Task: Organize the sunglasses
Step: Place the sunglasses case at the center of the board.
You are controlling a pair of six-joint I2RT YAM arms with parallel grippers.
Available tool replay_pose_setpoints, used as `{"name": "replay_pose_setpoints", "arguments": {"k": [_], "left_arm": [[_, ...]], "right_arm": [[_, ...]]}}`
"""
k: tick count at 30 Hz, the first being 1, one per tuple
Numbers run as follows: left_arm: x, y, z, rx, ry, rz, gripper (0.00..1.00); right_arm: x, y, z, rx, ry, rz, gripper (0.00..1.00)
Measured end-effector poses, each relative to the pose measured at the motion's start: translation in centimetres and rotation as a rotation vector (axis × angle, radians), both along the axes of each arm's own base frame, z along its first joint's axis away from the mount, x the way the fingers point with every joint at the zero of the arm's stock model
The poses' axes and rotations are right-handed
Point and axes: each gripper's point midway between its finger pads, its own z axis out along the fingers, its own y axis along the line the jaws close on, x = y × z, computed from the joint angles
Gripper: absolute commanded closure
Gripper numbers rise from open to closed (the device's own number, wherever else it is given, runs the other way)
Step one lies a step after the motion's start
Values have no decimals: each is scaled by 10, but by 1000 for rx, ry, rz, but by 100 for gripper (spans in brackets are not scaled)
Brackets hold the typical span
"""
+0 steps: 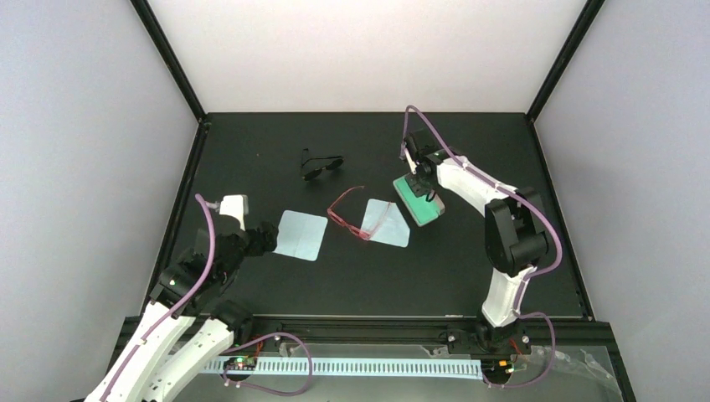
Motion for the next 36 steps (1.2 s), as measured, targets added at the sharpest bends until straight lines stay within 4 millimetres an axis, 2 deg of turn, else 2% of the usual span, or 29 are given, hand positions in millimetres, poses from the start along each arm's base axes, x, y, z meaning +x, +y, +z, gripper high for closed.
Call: {"name": "replay_pose_setpoints", "arguments": {"k": [4,6,12,13,15,17,22,25,29,33,36], "left_arm": [[0,0,0,0,-2,1,1],[0,0,0,1,-2,3,1],[2,0,-2,8,7,6,1],[2,0,-2,10,10,6,1],[3,0,-4,13,16,8,1],[3,0,-4,13,17,8,1],[3,1,-4,15,18,10,1],[3,1,-5,17,19,11,1],[4,0,-6,21,26,11,1],[5,0,-7,24,31,12,1],[5,0,-7,24,31,12,1]], "right_arm": [[-7,-2,-17,2,48,1,99],[-6,-4,-18,5,49,-5,94],[-5,-6,-20,16,42,-25,69],[-6,-8,-23,14,48,-30,64],[-10,-10,-26,10,59,-37,46],[-11,-12,-28,3,63,-45,36],[-9,-15,-24,16,40,-108,24],[-8,-16,-9,46,2,-153,21],[-8,-19,31,120,-100,-226,21],[-22,-22,69,227,-181,-291,20],[-43,-23,79,320,-186,-340,20]]}}
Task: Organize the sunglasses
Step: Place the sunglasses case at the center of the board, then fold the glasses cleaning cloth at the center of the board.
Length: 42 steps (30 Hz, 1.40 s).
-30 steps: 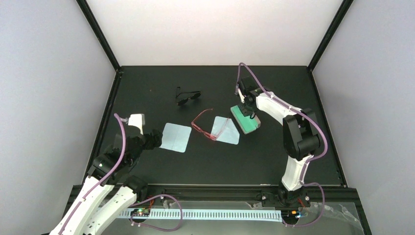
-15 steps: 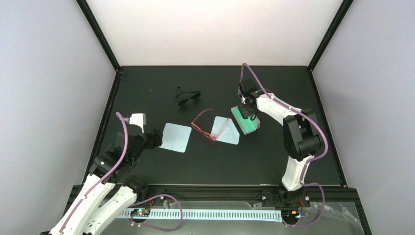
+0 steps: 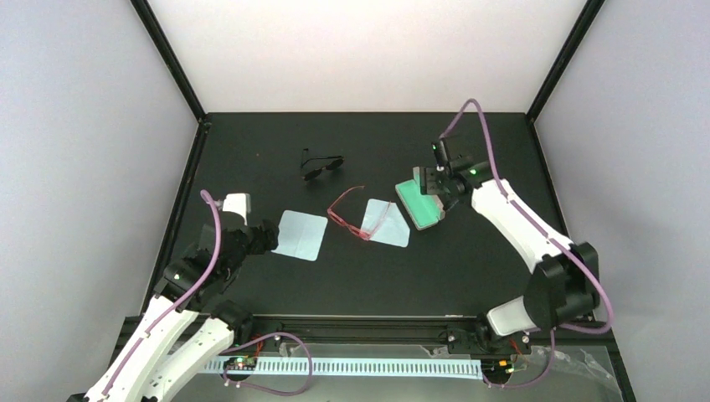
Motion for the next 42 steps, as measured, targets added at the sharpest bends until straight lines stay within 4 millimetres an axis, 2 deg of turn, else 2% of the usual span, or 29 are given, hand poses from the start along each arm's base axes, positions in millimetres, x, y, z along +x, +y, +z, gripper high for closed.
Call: {"name": "replay_pose_setpoints", "arguments": {"k": [4,7,13,16,23,28,36,42], "left_arm": [[0,0,-1,1,2,2,1],[1,1,-1,4,6,6,1],[2,1,-3,8,15,7,1],[2,1,-4,9,17,7,1],[2,2,-4,9,17,12,1],[2,2,-4,9,17,12,1],[2,2,-3,8,15,13,1],[2,2,-3,9,15,15,1]], "right_arm": [[-32,-1,-2,119,32,-50,22],[-55,9,-11,233,86,-53,25],[-100,30,-59,368,276,-35,30],[-115,43,-74,386,342,-6,34],[-119,64,-95,413,407,15,41],[-119,73,-118,384,464,-20,45],[-99,70,-148,289,494,-138,48],[-88,78,-152,248,494,-149,49]]}}
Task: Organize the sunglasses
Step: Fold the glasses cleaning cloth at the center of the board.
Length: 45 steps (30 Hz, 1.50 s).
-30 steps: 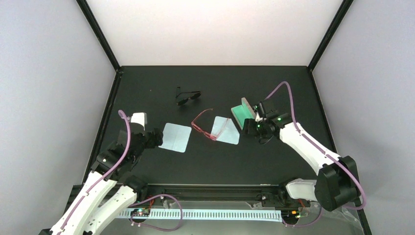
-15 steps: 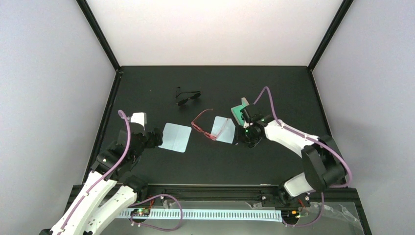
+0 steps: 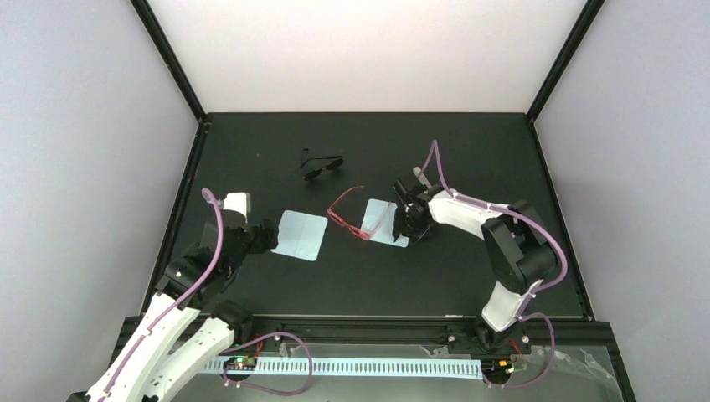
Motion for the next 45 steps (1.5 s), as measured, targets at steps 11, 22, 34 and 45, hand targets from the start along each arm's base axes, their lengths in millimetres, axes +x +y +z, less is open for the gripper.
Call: {"name": "replay_pose_setpoints", "arguments": {"k": [11,22,34,45], "left_arm": [[0,7,3,-5,-12,28,1],[1,12,5,-12,-22,50,1],[1,14,5,-14,-23,61,1],[2,14,6,-17,-25,59,1]], "right_arm": [[10,11,-3,-40,6,17,74],[11,10,-5,-64,11,20,99],[9,10,-4,-74,14,57,99],[-21,-8,-6,-84,43,88,99]]}}
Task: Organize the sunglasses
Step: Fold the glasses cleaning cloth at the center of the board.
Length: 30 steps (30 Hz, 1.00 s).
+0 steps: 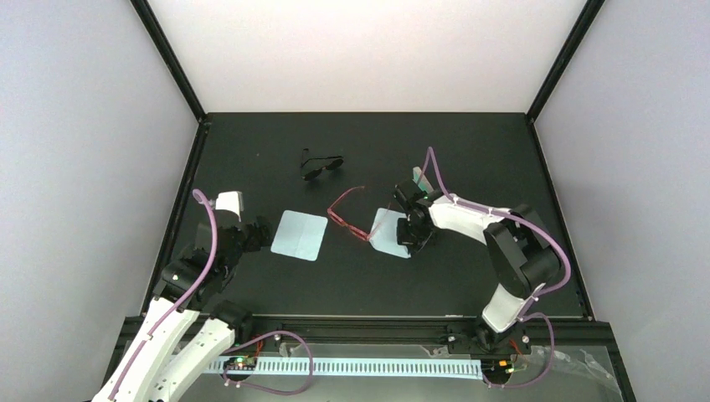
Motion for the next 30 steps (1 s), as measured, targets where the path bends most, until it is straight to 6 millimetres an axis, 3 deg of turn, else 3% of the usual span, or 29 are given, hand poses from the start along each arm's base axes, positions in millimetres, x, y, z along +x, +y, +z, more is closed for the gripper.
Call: {"name": "replay_pose_setpoints", "arguments": {"k": [10,23,27,30], "left_arm": [[2,-11,-3,-12,6,-63,1],[20,-67,-16,-140,182,-252,1],[16,-93,-29,-261,250,-327,7],[8,-113,-57,-319,339,-380,8]], "right_arm": [[-40,-13,-2,41,43,56,99],[-87,-12,-3,184,84,188,99],[-97,-14,-4,207,101,192,99],[-102,-15,-4,219,108,183,99]]}}
